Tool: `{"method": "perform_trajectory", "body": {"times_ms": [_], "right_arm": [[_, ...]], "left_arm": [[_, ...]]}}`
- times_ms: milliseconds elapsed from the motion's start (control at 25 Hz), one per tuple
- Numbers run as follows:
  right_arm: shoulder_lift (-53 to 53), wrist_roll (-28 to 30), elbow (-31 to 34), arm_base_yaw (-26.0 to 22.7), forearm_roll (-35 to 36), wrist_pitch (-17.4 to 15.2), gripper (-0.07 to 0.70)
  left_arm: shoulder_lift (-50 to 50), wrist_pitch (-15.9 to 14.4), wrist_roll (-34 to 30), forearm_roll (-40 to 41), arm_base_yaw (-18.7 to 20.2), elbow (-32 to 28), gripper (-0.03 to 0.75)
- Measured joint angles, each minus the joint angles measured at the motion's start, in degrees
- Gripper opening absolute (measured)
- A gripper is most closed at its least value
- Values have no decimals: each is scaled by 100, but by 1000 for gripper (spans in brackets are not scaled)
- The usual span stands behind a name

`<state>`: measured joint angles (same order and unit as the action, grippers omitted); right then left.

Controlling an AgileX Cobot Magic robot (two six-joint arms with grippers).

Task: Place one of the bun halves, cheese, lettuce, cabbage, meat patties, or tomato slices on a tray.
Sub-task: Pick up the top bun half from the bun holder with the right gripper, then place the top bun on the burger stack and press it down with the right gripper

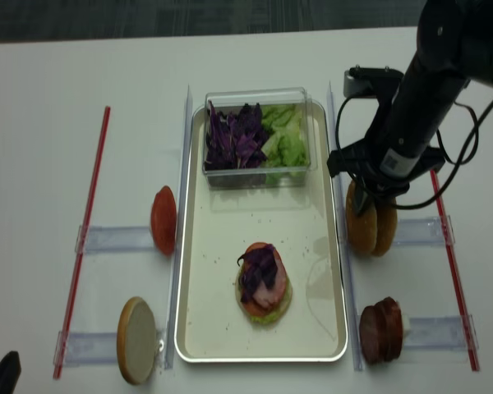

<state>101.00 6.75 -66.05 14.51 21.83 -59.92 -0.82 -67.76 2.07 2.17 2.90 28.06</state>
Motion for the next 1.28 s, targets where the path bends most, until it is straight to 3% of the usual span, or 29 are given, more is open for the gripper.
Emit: {"method": "perform_trajectory", "body": {"times_ms": [1040, 1280], "right_arm": [[-750, 0, 0, 0, 211, -75, 152], [-1170, 51, 425, 0, 421, 212, 152]], "left_arm": [[0, 0, 0, 0, 0, 0, 440], [0, 0, 0, 0, 0, 0, 440]]}}
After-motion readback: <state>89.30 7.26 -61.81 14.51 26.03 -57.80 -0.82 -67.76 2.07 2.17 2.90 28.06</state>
